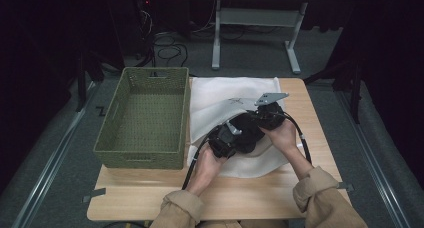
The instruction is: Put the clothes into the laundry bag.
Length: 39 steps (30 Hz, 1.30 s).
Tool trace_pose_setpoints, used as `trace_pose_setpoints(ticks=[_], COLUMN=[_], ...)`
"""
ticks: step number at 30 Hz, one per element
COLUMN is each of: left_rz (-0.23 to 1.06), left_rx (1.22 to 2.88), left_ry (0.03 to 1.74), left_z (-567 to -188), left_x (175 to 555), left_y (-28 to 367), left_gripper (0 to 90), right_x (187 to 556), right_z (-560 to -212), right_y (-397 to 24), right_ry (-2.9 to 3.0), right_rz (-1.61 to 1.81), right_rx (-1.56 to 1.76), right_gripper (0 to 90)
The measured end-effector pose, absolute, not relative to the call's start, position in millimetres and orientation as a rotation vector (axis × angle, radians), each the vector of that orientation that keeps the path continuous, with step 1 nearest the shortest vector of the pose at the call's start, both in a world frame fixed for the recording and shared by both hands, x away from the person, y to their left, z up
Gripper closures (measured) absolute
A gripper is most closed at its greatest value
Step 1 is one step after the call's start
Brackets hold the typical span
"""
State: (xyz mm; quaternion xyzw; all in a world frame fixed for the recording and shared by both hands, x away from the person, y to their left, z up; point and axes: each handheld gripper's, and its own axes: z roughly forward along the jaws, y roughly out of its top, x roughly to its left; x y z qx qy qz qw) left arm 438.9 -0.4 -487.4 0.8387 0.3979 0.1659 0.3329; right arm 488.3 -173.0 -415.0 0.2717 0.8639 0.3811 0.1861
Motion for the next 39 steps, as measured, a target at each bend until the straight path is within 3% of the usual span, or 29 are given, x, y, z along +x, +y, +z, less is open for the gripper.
trace_pose_setpoints(ticks=[13,19,32,39], left_rz=[0.58,0.574,0.498,0.456], left_rx=[2.065,2.081,2.122,2.121], left_ry=[1.122,1.168,1.142,1.124], left_z=[-489,-504,-498,-487], left_x=[461,473,464,454], left_y=[-8,-12,-5,3], left_gripper=[79.3,75.5,43.5,37.4], right_x=[486,487,489,489], right_z=[-410,-413,-415,-415], right_y=[-173,-172,-172,-172], right_ry=[2.439,2.445,2.446,2.447], right_rz=[1.104,1.11,1.108,1.095], right_rx=[0.75,0.763,0.763,0.767], right_gripper=[88.6,88.6,88.6,88.6])
